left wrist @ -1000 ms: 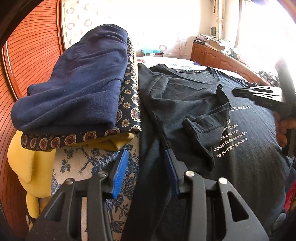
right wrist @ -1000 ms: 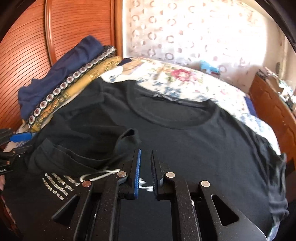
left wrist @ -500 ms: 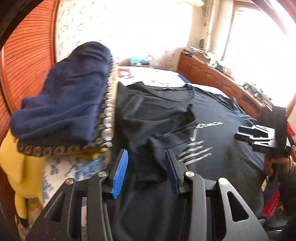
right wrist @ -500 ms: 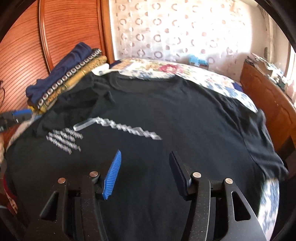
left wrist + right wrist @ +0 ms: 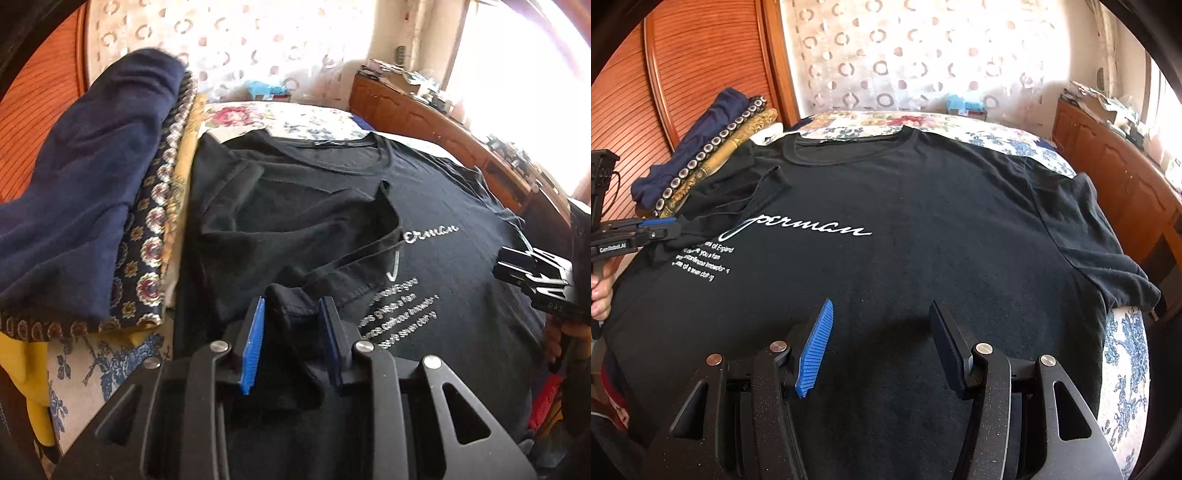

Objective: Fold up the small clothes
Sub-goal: 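Fold the held side over toward the shirt's center with the left tool, then lay the folded side flat and open the left tool, then grasp the opposite side of the shirt with the right tool and fold inward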

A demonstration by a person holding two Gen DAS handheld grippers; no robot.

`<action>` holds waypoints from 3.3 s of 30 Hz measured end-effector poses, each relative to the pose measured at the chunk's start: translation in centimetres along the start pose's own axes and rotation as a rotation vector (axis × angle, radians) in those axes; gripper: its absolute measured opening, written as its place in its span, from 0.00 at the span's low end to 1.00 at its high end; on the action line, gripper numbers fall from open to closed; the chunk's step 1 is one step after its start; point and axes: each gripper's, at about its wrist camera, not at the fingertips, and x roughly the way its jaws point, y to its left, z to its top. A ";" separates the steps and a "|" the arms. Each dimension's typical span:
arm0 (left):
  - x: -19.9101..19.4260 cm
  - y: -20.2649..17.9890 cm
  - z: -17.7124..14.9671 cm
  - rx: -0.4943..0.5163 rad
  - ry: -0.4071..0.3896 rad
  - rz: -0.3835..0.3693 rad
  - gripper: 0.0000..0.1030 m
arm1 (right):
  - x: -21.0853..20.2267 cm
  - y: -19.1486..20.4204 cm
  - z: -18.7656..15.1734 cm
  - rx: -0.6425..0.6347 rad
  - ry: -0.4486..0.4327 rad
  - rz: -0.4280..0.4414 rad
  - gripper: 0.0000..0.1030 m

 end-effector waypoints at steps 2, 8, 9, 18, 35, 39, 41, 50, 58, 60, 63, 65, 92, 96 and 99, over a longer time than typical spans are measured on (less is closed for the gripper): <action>-0.2 -0.5 0.0 0.016 -0.011 -0.006 0.15 | 0.1 -0.1 0.0 0.003 0.005 0.002 0.54; -2.1 -2.9 -0.1 0.081 -0.051 -0.047 0.03 | 0.1 -0.1 0.0 0.004 0.004 0.002 0.54; -2.6 -3.4 -0.2 0.088 -0.059 -0.056 0.03 | 0.1 -0.1 0.0 0.005 0.004 0.002 0.54; -4.7 -7.5 -2.0 0.192 -0.040 -0.097 0.08 | 0.1 -0.2 -0.1 0.003 0.006 0.007 0.54; -4.1 -6.6 -0.5 0.156 -0.077 -0.016 0.27 | 0.2 -0.1 -0.1 -0.001 0.008 0.006 0.54; -1.8 -5.5 0.0 0.120 -0.046 0.006 0.27 | 0.3 0.0 -0.1 -0.006 0.010 0.001 0.54; -1.0 -5.4 0.1 0.116 -0.037 0.018 0.28 | 0.3 0.1 -0.2 -0.006 0.009 0.001 0.54; 2.4 -5.9 1.0 0.109 0.006 0.038 0.28 | 0.3 0.1 -0.1 -0.006 0.010 0.002 0.54; 3.6 -6.5 1.7 0.118 0.020 0.056 0.28 | -0.9 -0.5 -0.3 0.014 -0.030 -0.007 0.54; 3.7 -6.5 1.7 0.121 0.015 0.062 0.28 | -1.6 -1.3 -0.3 0.014 -0.047 -0.034 0.54; 3.7 -6.5 1.7 0.122 0.003 0.068 0.29 | -3.0 -3.6 -0.2 0.040 -0.074 -0.069 0.54; 3.8 -6.6 1.7 0.128 -0.001 0.073 0.29 | -4.0 -5.8 -0.1 0.063 -0.093 -0.111 0.54; 4.0 -6.8 1.9 0.125 -0.001 0.066 0.37 | -2.2 -24.4 -0.1 0.428 0.039 -0.089 0.40; 4.0 -6.8 1.9 0.125 -0.001 0.066 0.38 | -2.3 -23.0 0.8 0.373 0.024 -0.102 0.12; 4.0 -6.7 1.9 0.125 -0.001 0.069 0.38 | -2.7 -21.6 1.5 0.298 -0.005 -0.158 0.08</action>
